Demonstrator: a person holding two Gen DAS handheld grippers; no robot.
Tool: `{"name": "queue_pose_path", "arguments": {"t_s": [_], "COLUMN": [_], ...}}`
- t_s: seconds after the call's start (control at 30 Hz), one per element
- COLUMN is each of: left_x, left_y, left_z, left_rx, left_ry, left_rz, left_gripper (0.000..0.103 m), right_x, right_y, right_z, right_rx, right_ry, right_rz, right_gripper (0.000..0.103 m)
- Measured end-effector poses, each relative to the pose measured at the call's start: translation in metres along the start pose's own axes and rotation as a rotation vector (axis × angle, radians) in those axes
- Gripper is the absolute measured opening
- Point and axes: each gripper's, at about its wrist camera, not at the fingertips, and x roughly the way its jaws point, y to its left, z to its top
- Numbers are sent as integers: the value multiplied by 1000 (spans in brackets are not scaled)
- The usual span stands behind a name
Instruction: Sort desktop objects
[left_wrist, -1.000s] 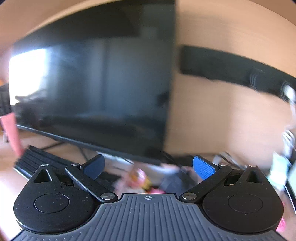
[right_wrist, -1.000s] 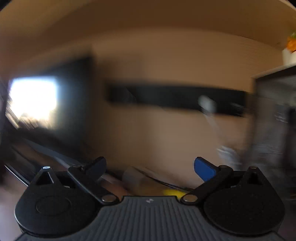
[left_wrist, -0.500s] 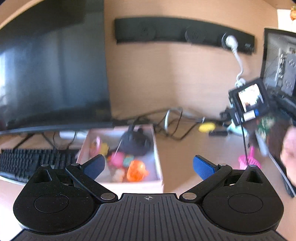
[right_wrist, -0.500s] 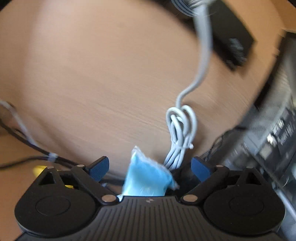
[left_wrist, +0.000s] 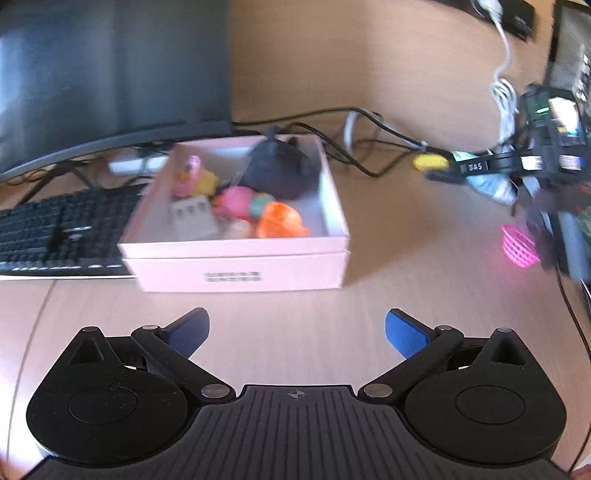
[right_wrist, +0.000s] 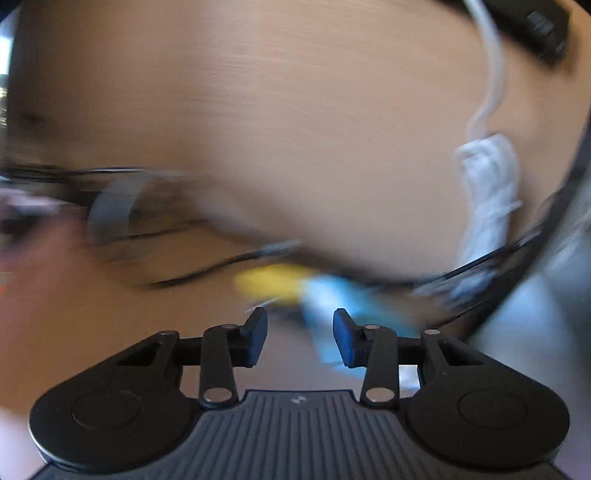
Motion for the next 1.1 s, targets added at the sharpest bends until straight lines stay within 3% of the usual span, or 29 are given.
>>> {"name": "queue_pose_path", "arguments": {"t_s": [0.1, 0.17, 0.2, 0.27, 0.37, 0.47, 0.57, 0.63, 0.8, 0.93, 1.0, 1.03, 1.07, 1.1], "left_x": [4, 4, 4, 4, 3, 3, 2, 5, 14, 16, 13, 12, 11, 9], "left_y": [-9, -13, -15, -17, -18, -21, -24, -27, -38, -51, -57, -60, -63, -65], "left_z": [-2, -3, -3, -3, -2, -4, -10, -15, -23, -30, -34, -36, -37, -38], "left_rx": [33, 51, 58, 60, 47, 48, 86, 116, 191, 260, 285, 290, 292, 293], "left_ry": [13, 15, 16, 17, 18, 31, 43, 61, 105, 125, 122, 120, 119, 117], "left_rz": [-23, -36, -39, -42, -39, -32, -37, -46, -86, -118, -129, -136, -141, -145], "left_gripper": [103, 103, 103, 103, 103, 103, 103, 103, 103, 103, 103, 103, 103, 103], "right_x": [-49, -68, -70, -58, -16, 37, 71, 64, 16, -36, -64, -76, -88, -95], "right_y": [23, 27, 20, 1, -40, -87, -94, -73, 6, 29, 23, 19, 13, 8], "right_z": [-17, -17, -12, 6, 21, 27, 18, 9, -23, -44, -49, -53, -57, -62], "right_rx": [-39, -95, -93, -50, 76, 306, 430, 366, 51, 41, 72, 83, 102, 117], "right_ry": [-83, -141, -153, -139, -66, 56, 158, 144, 133, 122, 77, 46, -4, -53], "right_rz": [216, 206, 175, 82, -67, -76, -39, 27, 229, 385, 379, 333, 242, 154], "right_gripper": [47, 69, 72, 89, 90, 90, 87, 84, 78, 78, 80, 89, 101, 103]}}
